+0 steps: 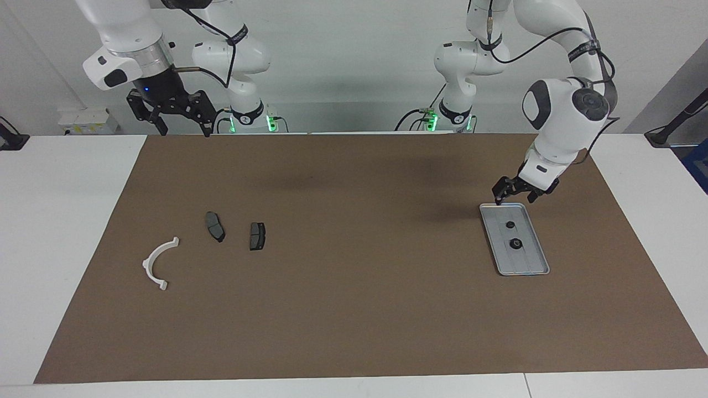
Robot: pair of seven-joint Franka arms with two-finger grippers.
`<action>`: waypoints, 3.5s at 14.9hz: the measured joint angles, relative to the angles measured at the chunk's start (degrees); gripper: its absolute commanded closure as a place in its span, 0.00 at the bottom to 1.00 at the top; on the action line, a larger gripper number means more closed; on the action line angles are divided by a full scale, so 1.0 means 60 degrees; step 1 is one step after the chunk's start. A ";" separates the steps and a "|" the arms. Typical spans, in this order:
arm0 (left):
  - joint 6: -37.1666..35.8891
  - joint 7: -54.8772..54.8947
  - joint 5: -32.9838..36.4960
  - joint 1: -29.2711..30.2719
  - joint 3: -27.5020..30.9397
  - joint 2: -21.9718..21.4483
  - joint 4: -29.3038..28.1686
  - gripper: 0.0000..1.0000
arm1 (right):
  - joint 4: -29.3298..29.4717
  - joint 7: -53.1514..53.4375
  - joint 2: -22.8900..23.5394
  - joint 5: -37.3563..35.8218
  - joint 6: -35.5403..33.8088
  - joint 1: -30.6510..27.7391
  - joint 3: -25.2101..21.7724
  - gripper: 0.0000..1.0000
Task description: Place bearing gear from tray to pile
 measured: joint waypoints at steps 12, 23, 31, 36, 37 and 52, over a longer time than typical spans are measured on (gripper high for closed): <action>0.1274 0.1042 0.0000 0.0542 0.0041 0.1459 -0.0036 0.08 | 0.0001 0.0000 -0.0001 0.0000 0.0010 -0.0013 -0.0017 0.00; 0.1434 0.1225 0.0000 0.0615 -0.0020 0.1466 -0.0595 0.09 | -0.0002 0.0000 -0.0156 0.0000 0.0009 0.0011 0.0010 0.00; 0.1434 0.1235 0.0000 0.0617 -0.0004 0.1446 -0.0785 0.13 | -0.0392 0.0000 -0.0159 0.0000 0.0509 0.0019 0.0010 0.00; 0.1435 0.1246 0.0000 0.0617 -0.0004 0.1434 -0.0837 0.16 | -0.1784 0.0000 0.0088 0.0001 0.2421 0.0019 0.0010 0.00; 0.1437 0.1246 0.0000 0.0617 -0.0003 0.1433 -0.0837 0.17 | -0.1995 0.0000 0.0235 0.0001 0.2765 0.0019 0.0010 0.00; -0.1161 -0.0394 -0.0237 -0.0032 -0.0136 0.1426 0.1948 1.00 | -0.2330 0.0060 0.2488 0.0004 0.5216 0.0358 0.0007 0.00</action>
